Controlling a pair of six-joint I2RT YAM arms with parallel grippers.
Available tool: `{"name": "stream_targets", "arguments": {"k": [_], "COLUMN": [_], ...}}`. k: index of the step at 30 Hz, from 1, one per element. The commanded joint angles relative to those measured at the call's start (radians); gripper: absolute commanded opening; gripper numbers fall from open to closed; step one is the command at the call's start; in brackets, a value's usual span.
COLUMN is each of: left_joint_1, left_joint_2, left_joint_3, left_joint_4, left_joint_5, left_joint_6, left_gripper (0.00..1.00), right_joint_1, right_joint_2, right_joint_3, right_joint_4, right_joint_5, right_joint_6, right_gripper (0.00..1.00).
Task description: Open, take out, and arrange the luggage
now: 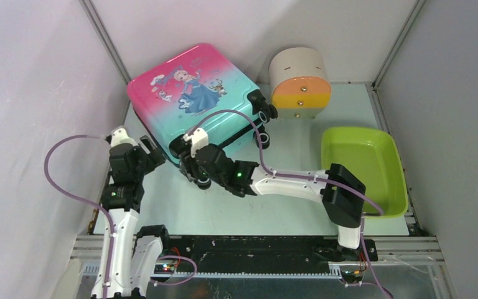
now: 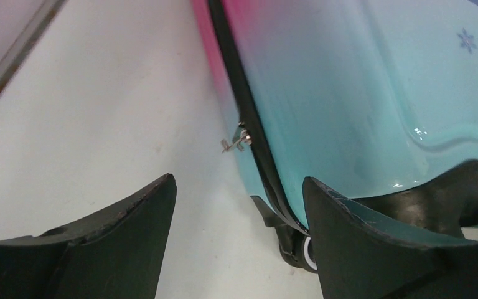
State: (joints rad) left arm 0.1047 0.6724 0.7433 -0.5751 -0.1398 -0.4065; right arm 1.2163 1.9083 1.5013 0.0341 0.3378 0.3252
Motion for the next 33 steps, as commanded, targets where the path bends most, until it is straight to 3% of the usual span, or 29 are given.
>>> {"name": "stream_targets", "arguments": {"k": [1, 6, 8, 10, 12, 22, 27, 33], "left_joint_1": [-0.034, -0.052, -0.054, -0.055, -0.055, -0.022, -0.003, 0.001], "left_joint_2": [-0.029, -0.056, -0.074, -0.094, -0.106, -0.028, 0.031, 0.078], "left_joint_3": [-0.062, -0.165, -0.202, -0.243, -0.277, -0.358, -0.394, -0.408], "left_joint_4": [0.172, 0.265, 0.304, 0.336, 0.365, 0.522, 0.617, 0.692], "left_joint_5": [0.194, 0.255, 0.278, 0.320, 0.339, 0.281, 0.377, 0.371], "left_joint_6": [0.135, 0.244, 0.296, 0.382, 0.437, 0.589, 0.559, 0.554], "left_gripper": [0.80, 0.71, 0.64, 0.49, 0.45, 0.45, 0.40, 0.36], "right_joint_1": [-0.029, -0.047, -0.056, -0.069, -0.082, -0.098, -0.102, -0.104], "right_joint_2": [-0.144, -0.169, -0.178, -0.186, -0.190, -0.216, -0.224, -0.229], "right_joint_3": [-0.072, -0.078, -0.082, -0.090, -0.091, -0.095, -0.096, -0.114], "right_joint_4": [0.067, 0.032, 0.025, 0.023, 0.012, 0.005, 0.008, 0.035], "right_joint_5": [-0.075, -0.105, -0.111, -0.123, -0.139, -0.156, -0.150, -0.160], "right_joint_6": [-0.032, -0.021, -0.012, 0.000, 0.015, 0.021, 0.016, 0.021], "right_gripper": [0.08, 0.00, 0.00, 0.00, 0.00, 0.00, 0.00, 0.00]}}
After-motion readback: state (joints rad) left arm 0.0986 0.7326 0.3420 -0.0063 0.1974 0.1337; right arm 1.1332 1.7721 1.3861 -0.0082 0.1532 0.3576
